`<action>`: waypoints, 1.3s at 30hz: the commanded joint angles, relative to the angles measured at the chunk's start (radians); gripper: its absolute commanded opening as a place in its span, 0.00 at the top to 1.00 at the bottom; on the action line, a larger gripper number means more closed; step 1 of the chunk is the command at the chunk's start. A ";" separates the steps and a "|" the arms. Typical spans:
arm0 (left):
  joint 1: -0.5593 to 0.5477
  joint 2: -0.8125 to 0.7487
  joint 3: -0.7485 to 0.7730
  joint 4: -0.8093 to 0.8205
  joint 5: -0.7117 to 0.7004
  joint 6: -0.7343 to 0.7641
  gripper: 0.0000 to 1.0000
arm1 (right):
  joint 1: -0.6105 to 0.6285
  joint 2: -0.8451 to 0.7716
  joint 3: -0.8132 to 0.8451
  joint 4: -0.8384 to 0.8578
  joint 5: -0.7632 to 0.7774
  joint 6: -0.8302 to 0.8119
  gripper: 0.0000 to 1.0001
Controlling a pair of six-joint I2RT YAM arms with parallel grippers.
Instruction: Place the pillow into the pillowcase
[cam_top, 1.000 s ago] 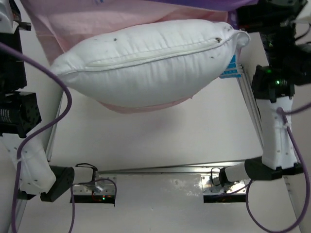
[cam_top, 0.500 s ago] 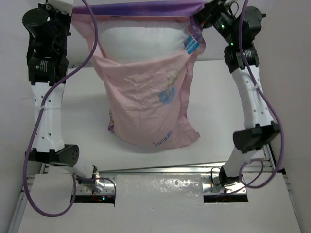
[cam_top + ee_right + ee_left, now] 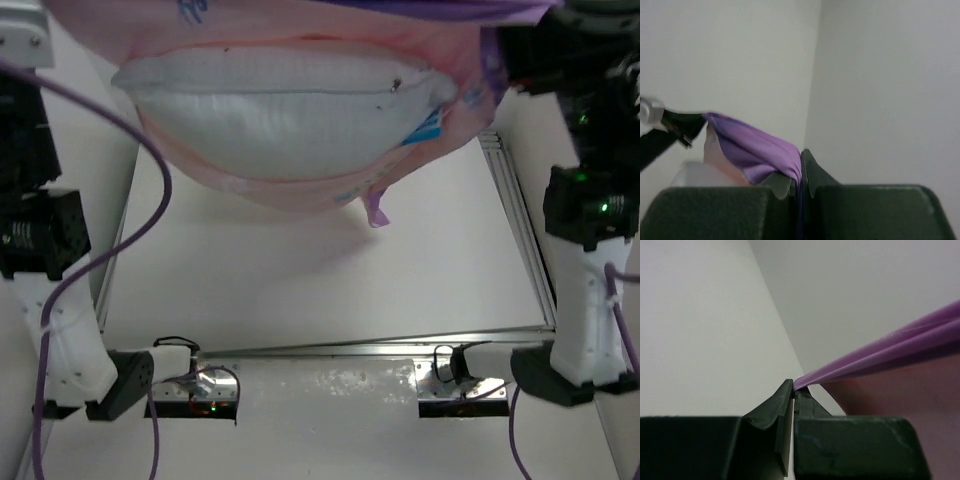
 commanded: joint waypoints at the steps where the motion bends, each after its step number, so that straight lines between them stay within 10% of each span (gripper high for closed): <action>1: 0.107 0.006 -0.152 -0.049 -0.381 -0.007 1.00 | -0.075 0.368 0.340 -0.127 0.246 0.073 1.00; 5: 0.166 0.330 0.133 -0.384 -0.421 -0.135 1.00 | -0.084 0.764 0.766 -0.328 0.193 0.204 1.00; 8: 0.222 0.385 0.403 -0.419 -0.400 -0.137 1.00 | -0.083 0.511 0.430 -0.084 0.211 0.185 1.00; 11: 0.222 0.150 0.140 0.031 -0.377 -0.039 1.00 | -0.083 0.327 0.379 -0.037 0.219 0.095 1.00; 15: 0.223 0.172 0.247 0.126 -0.378 0.013 1.00 | -0.083 0.246 0.281 0.060 0.335 -0.025 1.00; 20: 0.222 0.305 0.322 0.166 -0.413 0.049 1.00 | -0.133 0.603 0.767 -0.158 0.403 0.054 1.00; 25: 0.222 0.166 0.241 0.414 -0.384 0.077 1.00 | -0.156 0.197 0.240 0.206 0.378 0.012 1.00; 34: 0.222 0.149 0.305 0.286 -0.406 0.042 1.00 | -0.156 0.418 0.542 0.044 0.285 0.105 1.00; 39: 0.222 0.020 0.068 -0.177 -0.045 -0.204 1.00 | 0.007 0.404 0.369 0.115 0.254 0.100 1.00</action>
